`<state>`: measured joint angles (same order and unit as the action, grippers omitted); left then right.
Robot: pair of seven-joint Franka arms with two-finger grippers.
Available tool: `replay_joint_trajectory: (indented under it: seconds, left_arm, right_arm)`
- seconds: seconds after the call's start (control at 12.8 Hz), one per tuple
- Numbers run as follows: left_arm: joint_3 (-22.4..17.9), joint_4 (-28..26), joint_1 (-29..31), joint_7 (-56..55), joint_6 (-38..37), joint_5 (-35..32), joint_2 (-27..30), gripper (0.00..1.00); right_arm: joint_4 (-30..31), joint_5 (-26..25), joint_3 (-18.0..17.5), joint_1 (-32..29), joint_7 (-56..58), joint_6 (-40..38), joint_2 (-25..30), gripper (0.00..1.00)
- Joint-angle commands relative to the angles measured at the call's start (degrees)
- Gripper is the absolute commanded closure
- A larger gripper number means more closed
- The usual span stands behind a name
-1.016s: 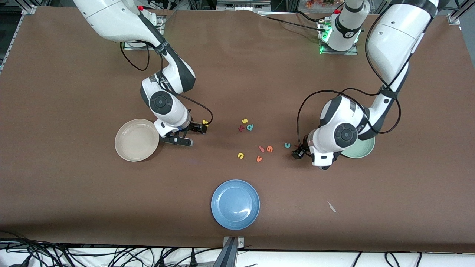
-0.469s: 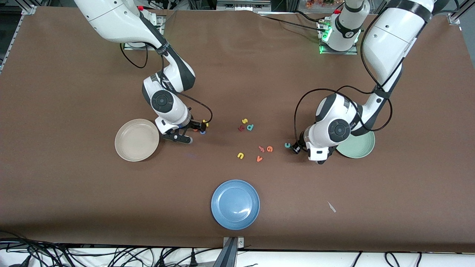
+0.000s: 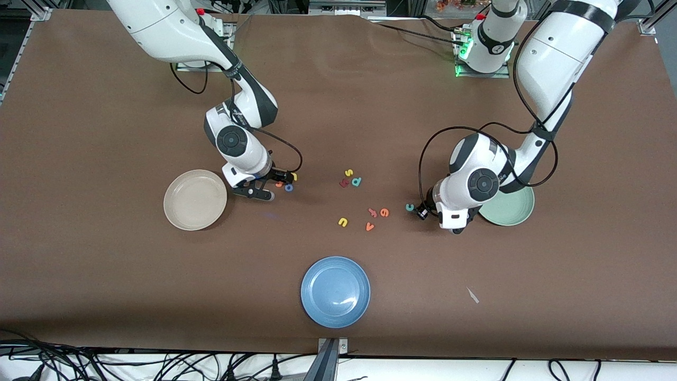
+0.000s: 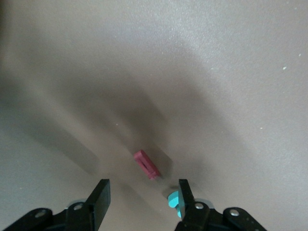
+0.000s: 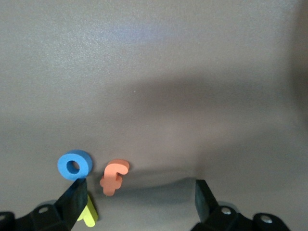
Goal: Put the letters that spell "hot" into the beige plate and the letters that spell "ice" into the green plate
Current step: 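Grasp the orange 5 with the right gripper while the left gripper grasps pink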
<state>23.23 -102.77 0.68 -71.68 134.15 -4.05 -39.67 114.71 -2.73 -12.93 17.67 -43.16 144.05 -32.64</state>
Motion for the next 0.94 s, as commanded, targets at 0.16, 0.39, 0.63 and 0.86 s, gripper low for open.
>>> replay_joint_trajectory:
  seconds: [0.16,0.39,0.63,0.86]
  left_arm:
    - [-1.3,-1.1,-0.4,-1.3,3.0,-1.1,0.7,0.41]
    - [-1.5,-0.9,-0.4,-4.1,3.0,-5.1,0.4,0.41]
    - [-1.5,-0.8,-0.3,-4.3,3.1,-5.3,0.2,0.43]
    - [-1.5,-0.3,-1.0,-6.0,3.2,-5.3,-0.1,0.48]
  right_arm:
    - [2.6,-3.2,-0.5,-0.4,-1.5,2.7,0.9,0.01]
    - [3.2,-3.2,-0.5,-0.5,-1.5,3.7,0.8,0.01]
    - [3.8,-3.2,-0.3,-0.6,-1.1,3.6,1.1,0.01]
    - [3.8,-3.9,-0.3,-0.6,-1.0,3.7,1.0,0.05]
